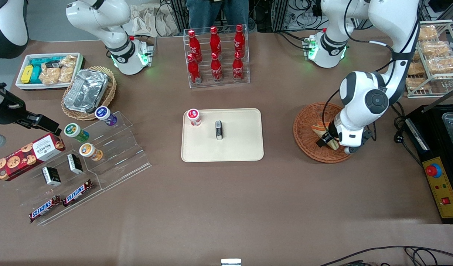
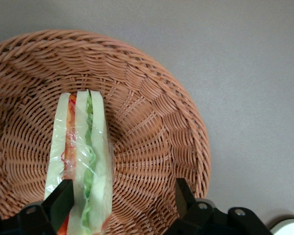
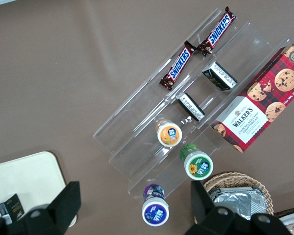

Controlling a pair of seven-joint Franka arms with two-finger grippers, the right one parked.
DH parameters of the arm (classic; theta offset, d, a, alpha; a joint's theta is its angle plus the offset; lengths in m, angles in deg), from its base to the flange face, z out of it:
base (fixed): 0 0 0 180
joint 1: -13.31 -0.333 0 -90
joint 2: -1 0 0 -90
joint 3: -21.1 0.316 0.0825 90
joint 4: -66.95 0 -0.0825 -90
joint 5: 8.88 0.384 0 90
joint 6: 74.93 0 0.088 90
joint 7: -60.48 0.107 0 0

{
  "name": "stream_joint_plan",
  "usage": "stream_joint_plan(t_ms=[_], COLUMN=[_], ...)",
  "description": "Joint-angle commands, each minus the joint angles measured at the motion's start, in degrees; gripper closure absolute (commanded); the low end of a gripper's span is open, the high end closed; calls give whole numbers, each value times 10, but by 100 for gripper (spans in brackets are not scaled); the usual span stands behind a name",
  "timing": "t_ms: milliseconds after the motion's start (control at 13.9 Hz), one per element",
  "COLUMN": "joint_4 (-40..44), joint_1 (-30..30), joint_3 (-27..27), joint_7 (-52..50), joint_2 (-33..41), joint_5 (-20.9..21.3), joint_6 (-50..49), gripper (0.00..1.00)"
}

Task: Place sandwich from basket to tray
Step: 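Lower the open left gripper around the sandwich and close it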

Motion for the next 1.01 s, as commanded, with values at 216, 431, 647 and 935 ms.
stream_joint_plan(t_ms=[216, 431, 647, 935], joint_4=[23, 10, 15, 15], joint_1=[8, 9, 9, 6], joint_3=[3, 4, 4, 5], joint_7=[-29, -25, -28, -23], joint_2=[14, 20, 27, 37], joint_5=[7, 12, 56, 71], joint_6=[-37, -49, -80, -107], gripper=[1, 2, 2, 2])
